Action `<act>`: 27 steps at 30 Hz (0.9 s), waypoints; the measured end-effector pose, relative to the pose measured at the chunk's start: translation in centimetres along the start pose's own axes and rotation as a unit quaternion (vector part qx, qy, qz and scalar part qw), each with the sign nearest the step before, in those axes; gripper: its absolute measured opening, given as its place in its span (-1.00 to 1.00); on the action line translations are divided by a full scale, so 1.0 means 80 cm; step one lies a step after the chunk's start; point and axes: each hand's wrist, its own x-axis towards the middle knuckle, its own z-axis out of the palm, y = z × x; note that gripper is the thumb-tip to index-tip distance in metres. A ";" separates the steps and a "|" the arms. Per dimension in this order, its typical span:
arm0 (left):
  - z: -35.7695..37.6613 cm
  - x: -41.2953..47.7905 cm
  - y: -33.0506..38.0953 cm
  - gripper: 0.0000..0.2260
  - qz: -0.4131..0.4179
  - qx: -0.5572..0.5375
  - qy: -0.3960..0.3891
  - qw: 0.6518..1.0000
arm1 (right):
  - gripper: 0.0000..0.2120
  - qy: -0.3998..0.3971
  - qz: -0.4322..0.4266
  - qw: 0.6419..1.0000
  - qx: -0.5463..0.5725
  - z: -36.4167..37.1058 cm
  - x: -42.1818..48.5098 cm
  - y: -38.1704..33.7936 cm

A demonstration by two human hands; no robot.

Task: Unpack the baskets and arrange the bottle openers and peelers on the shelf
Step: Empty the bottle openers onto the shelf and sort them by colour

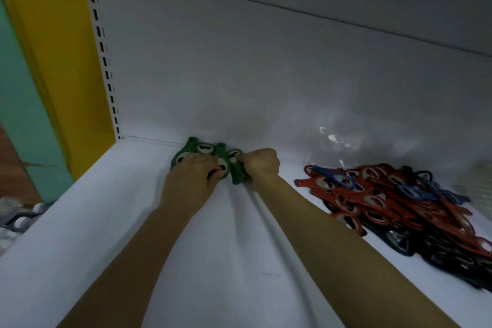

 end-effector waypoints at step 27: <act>-0.009 0.005 0.013 -0.77 0.038 0.068 -0.003 0.997 | -0.83 -0.030 -0.149 0.980 -0.129 -0.013 -0.028 0.011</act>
